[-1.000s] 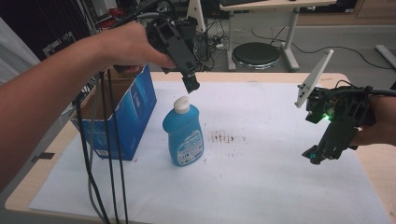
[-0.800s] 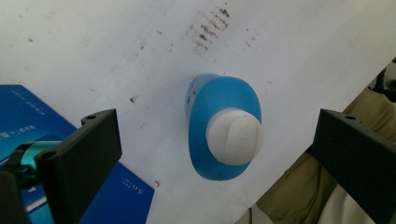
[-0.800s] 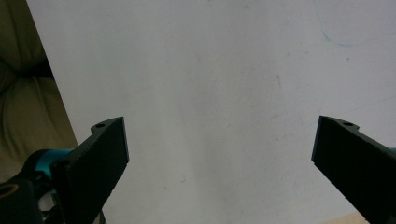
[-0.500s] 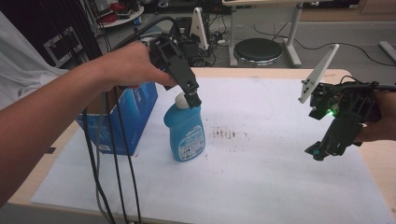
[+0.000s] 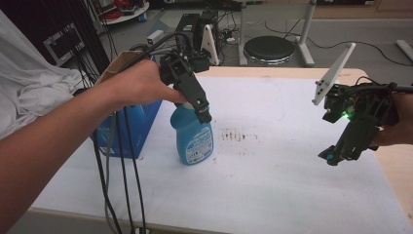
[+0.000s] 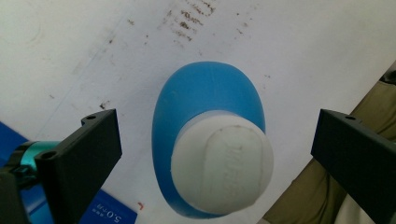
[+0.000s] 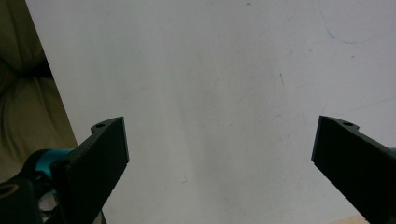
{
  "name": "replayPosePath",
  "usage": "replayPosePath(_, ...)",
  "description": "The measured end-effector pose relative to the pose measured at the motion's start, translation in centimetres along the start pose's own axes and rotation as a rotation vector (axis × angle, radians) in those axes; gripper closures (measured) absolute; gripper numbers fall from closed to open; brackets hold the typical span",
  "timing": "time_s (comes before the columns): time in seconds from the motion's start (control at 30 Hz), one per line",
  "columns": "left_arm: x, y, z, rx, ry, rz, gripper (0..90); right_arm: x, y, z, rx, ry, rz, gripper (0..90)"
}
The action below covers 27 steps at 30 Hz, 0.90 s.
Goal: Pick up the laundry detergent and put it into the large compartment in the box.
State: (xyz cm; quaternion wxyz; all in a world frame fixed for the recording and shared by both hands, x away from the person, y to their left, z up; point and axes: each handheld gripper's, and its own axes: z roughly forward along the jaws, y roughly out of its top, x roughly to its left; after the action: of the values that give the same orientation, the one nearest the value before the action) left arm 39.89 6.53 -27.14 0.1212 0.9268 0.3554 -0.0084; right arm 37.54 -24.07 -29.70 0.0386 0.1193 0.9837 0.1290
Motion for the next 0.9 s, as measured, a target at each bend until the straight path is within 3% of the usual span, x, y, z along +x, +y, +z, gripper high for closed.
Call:
replayPosePath(0.3, 0.2, -0.5, 1.9, 0.011, -0.006, -0.009, 2.2, 0.0, 0.0, 0.0, 0.000, 0.002, 0.004, 2.9)
replayPosePath(0.9, 0.3, -0.4, 2.4, 0.015, 0.015, -0.008, 11.3, -0.1, 0.1, 0.1, -0.005, 0.001, 0.001, 2.9)
